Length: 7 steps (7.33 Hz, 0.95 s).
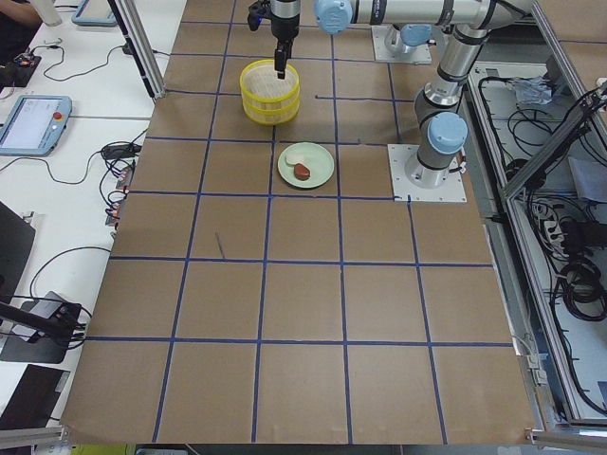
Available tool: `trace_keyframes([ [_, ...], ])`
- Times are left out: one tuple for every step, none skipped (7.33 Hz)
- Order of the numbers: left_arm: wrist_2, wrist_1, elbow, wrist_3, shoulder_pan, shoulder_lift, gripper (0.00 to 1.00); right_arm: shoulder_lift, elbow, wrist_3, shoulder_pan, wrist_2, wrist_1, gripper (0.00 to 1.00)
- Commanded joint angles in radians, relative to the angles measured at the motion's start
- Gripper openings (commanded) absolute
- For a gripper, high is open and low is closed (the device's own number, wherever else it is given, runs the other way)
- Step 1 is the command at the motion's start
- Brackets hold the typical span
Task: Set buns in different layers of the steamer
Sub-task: 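Move left gripper to the plate while right gripper reaches the steamer rim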
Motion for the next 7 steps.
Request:
trace_keyframes([
  [0.038, 0.005, -0.048, 0.009, 0.03, -0.029, 1.0, 0.095, 0.008, 0.051, 0.036, 0.005, -0.131, 0.96],
  [0.037, 0.049, -0.081, 0.03, 0.041, -0.067, 1.0, 0.162, 0.012, 0.091, 0.102, -0.004, -0.208, 0.96],
  [0.038, 0.061, -0.121, 0.062, 0.056, -0.087, 1.0, 0.216, 0.023, 0.134, 0.172, -0.005, -0.309, 1.0],
  [0.034, 0.072, -0.182, 0.067, 0.103, -0.095, 1.0, 0.242, 0.037, 0.186, 0.194, 0.004, -0.34, 1.0],
  [0.035, 0.119, -0.245, 0.09, 0.142, -0.106, 1.0, 0.264, 0.053, 0.175, 0.205, 0.007, -0.348, 1.0],
  [0.038, 0.179, -0.307, 0.151, 0.16, -0.126, 1.0, 0.273, 0.066, 0.184, 0.205, 0.007, -0.362, 1.0],
  [0.038, 0.228, -0.342, 0.15, 0.162, -0.167, 1.0, 0.311, 0.077, 0.181, 0.208, -0.007, -0.482, 1.0],
])
